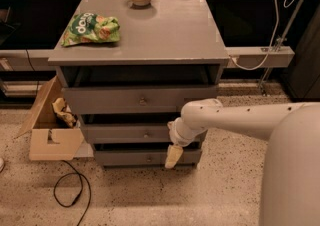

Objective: Open middle drawer

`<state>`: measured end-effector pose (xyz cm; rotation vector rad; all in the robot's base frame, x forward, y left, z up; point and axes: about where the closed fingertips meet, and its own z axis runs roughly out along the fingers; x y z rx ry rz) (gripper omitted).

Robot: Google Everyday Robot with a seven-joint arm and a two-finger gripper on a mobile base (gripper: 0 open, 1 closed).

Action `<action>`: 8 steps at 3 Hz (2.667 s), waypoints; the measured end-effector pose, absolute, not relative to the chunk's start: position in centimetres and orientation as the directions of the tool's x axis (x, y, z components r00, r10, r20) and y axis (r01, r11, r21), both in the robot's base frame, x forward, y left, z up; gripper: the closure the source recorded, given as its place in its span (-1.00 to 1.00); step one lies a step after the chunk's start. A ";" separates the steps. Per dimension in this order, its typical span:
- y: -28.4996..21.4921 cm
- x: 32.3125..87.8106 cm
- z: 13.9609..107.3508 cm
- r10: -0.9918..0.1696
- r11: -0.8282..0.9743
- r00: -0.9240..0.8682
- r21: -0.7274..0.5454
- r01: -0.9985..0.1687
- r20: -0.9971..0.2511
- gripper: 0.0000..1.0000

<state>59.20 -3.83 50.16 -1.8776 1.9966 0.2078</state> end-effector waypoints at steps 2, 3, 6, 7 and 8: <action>-2.2 63.8 47.2 -0.933 0.050 0.022 -0.190 -0.980 -0.360 -1.00; -1.7 66.1 45.9 -0.942 0.040 0.028 -0.196 -0.980 -0.335 -1.00; -2.3 69.6 41.9 -0.942 0.166 -0.084 -0.232 -0.959 -0.326 -1.00; -2.3 70.2 40.6 -0.916 0.224 -0.130 -0.216 -0.950 -0.379 -1.00; -2.3 70.2 40.6 -0.916 0.224 -0.130 -0.216 -0.950 -0.379 -1.00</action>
Offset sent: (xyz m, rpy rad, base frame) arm 0.0823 0.0239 -0.0435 -0.0408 -0.0535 0.0526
